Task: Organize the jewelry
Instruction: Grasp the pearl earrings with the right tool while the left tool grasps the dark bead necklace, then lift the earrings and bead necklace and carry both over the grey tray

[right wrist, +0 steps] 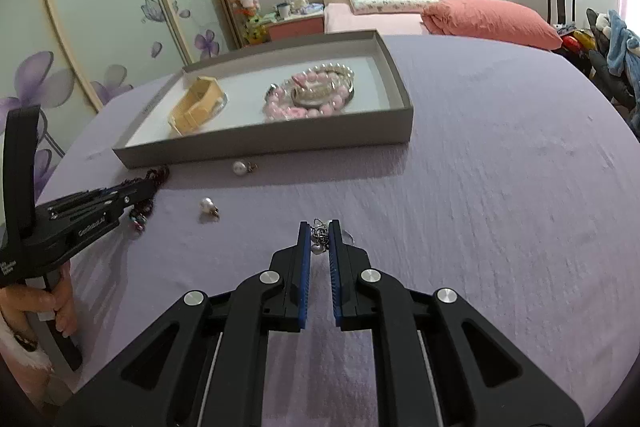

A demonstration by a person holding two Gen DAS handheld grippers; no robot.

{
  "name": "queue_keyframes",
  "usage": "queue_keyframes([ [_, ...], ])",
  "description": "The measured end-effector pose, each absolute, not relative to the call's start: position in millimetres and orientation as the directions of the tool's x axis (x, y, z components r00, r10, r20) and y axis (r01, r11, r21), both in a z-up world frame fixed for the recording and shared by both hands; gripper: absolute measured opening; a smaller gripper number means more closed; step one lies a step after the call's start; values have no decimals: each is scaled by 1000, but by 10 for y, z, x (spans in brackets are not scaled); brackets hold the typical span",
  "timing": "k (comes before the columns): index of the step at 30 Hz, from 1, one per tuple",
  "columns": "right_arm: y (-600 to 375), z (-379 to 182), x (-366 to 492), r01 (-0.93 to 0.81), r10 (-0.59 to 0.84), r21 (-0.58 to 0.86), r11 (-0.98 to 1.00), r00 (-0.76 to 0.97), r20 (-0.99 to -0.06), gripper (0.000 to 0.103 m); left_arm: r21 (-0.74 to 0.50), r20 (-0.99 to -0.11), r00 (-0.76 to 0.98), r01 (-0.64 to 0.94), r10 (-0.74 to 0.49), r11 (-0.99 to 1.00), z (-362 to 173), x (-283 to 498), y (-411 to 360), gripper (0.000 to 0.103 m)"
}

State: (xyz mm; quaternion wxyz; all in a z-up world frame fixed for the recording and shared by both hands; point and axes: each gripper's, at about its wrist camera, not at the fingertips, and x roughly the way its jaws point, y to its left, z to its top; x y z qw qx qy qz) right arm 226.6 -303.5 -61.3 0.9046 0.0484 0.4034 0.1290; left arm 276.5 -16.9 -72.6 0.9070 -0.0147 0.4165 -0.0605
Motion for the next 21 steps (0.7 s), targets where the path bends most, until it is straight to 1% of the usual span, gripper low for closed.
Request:
queue_keyframes([
  [9, -2999, -386, 2167, -221, 300, 202, 954, 690, -659, 10, -107, -644, 752, 97, -143, 990, -275, 2254, 78, 9],
  [16, -2956, -234, 2072, -245, 317, 201, 948, 719, -618, 10, -160, -596, 784, 96, -174, 982, -31, 1933, 199, 9],
  [21, -2945, -129, 1996, -258, 325, 198, 946, 745, -582, 10, -173, -550, 813, 111, -190, 979, 165, 1748, 230, 9],
])
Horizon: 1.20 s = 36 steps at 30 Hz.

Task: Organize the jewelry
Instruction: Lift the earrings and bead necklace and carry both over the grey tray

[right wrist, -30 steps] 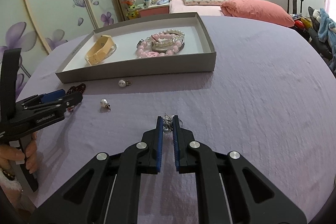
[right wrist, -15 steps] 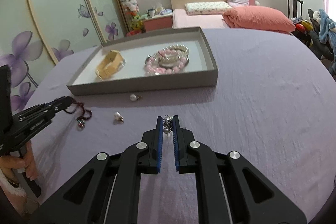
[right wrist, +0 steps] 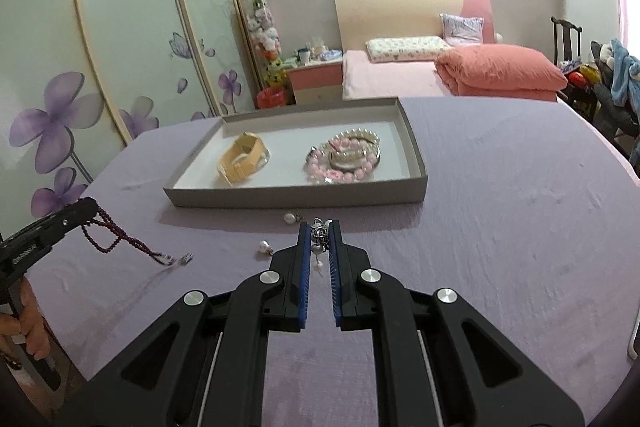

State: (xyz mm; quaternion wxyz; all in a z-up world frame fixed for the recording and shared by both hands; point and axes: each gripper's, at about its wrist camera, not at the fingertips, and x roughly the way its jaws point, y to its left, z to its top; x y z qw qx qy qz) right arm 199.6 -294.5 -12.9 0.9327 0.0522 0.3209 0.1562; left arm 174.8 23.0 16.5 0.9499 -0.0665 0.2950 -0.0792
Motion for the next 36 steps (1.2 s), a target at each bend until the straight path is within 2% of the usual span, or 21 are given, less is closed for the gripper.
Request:
queue_keyframes([
  [12, -2929, 1, 1907, -269, 327, 187, 945, 777, -538, 10, -167, -470, 859, 140, -204, 976, 482, 1510, 163, 9],
  [36, -2974, 28, 1842, -269, 328, 187, 945, 787, -523, 10, -166, -467, 860, 143, -205, 976, 479, 1457, 176, 9],
])
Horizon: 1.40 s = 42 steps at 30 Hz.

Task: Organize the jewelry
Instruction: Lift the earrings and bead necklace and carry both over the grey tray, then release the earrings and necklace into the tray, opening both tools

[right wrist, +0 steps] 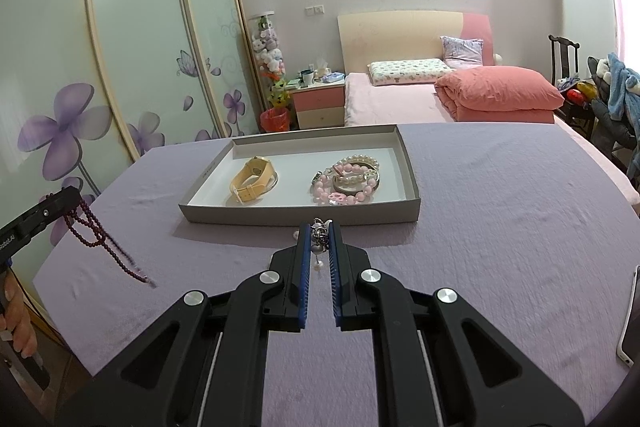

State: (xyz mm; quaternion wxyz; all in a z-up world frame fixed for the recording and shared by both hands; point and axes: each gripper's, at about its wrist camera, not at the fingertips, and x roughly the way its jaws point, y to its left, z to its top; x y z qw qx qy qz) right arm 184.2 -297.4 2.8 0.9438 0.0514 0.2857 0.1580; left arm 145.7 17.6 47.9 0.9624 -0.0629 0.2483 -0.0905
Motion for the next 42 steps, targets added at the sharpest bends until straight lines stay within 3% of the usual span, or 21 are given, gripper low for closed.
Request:
queue_keyframes([
  [10, -3043, 176, 1851, -261, 315, 178, 949, 818, -482, 10, -164, -443, 873, 146, -205, 976, 557, 1470, 170, 9],
  [21, -3053, 520, 2025, -254, 285, 132, 958, 891, -353, 10, -145, -385, 901, 155, -200, 977, 804, 1773, 88, 9],
  [42, -2872, 538, 2749, -310, 337, 145, 940, 909, -245, 10, -99, -324, 921, 192, -214, 976, 968, 2860, -308, 9],
])
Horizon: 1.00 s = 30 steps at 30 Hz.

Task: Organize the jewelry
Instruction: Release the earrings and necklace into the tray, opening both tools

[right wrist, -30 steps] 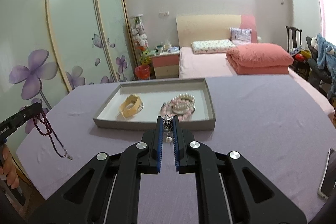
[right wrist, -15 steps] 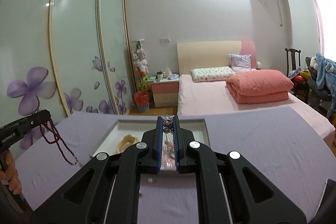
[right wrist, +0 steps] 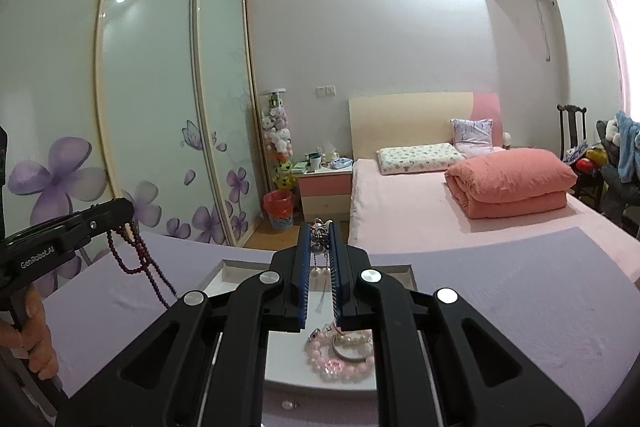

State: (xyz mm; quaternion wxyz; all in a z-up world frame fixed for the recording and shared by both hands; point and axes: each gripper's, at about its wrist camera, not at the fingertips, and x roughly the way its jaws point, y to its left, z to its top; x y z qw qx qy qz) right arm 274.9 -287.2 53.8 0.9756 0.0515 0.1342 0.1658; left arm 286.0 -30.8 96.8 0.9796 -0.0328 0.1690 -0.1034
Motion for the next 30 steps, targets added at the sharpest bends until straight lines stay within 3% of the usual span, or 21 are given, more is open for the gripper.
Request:
queue_keyframes([
  [15, -2678, 83, 3325, -318, 362, 178, 931, 862, -356, 10, -112, -408, 894, 152, -185, 982, 487, 3594, -323, 10],
  [18, -2658, 27, 3369, -324, 376, 197, 926, 848, -374, 19, -117, -422, 888, 145, -181, 983, 392, 3679, -323, 10],
  [20, -2663, -12, 3369, -317, 369, 195, 928, 847, -382, 31, -118, -429, 885, 143, -180, 983, 350, 3716, -309, 10],
  [30, -2703, -41, 3369, -309, 368, 207, 928, 840, -399, 31, -118, -449, 877, 132, -171, 984, 235, 3837, -283, 10],
])
